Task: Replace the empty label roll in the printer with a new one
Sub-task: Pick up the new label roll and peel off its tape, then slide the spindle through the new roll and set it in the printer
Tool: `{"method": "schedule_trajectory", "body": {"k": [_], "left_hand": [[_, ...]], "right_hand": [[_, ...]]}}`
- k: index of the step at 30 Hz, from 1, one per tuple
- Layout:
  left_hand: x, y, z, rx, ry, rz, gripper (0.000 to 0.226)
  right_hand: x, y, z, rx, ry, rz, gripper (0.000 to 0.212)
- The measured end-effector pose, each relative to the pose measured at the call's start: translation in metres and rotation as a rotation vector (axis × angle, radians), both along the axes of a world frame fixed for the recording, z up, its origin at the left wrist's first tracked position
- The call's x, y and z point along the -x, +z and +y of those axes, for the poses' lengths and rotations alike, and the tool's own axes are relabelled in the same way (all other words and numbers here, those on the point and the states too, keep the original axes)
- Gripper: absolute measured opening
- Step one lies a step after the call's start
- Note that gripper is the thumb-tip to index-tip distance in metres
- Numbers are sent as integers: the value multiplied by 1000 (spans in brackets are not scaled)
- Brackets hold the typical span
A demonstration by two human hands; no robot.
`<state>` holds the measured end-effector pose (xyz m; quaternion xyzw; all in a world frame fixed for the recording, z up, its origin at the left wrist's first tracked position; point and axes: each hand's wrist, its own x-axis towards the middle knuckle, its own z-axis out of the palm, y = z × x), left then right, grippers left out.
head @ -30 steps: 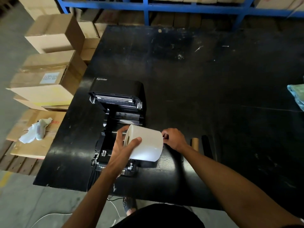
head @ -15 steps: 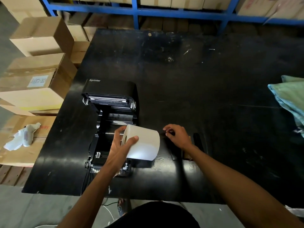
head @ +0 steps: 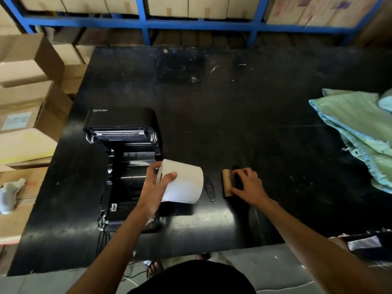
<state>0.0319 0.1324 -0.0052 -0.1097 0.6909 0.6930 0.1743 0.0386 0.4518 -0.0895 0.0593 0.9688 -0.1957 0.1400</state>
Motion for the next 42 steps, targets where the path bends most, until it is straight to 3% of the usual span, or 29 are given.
{"method": "schedule_trajectory", "body": {"k": [2, 5, 8, 11, 14, 19, 23, 26, 30, 34, 42], "left_hand": [[1, -1, 3, -10, -1, -13, 65], [1, -4, 6, -35, 6, -44, 66], [2, -4, 4, -71, -18, -111, 70], [3, -4, 0, -141, -51, -182, 71], [5, -3, -2, -220, -50, -226, 57], [15, 0, 4, -350, 20, -258, 34], [24, 3, 9, -407, 25, -235, 33], [29, 5, 10, -422, 34, -225, 34], [33, 6, 12, -479, 80, -252, 47], [34, 6, 10, -561, 115, -295, 46], [36, 7, 4, -581, 143, -309, 45]], "right_hand": [[-11, -6, 8, -43, 25, -124, 69], [-25, -15, 14, -149, 86, -196, 58], [-34, -26, 16, -257, 111, -118, 42], [-42, -31, 16, -199, 25, -26, 31], [-47, -25, 15, 30, -148, 64, 26], [-35, 29, 5, 802, -513, 243, 20], [-14, 89, -13, 1423, -587, 131, 18], [-7, 119, -21, 1698, -483, -14, 17], [-7, 135, -20, 1851, -257, -209, 17], [-6, 136, -20, 1886, -167, -348, 18], [2, 138, -21, 1885, -75, -410, 15]]}}
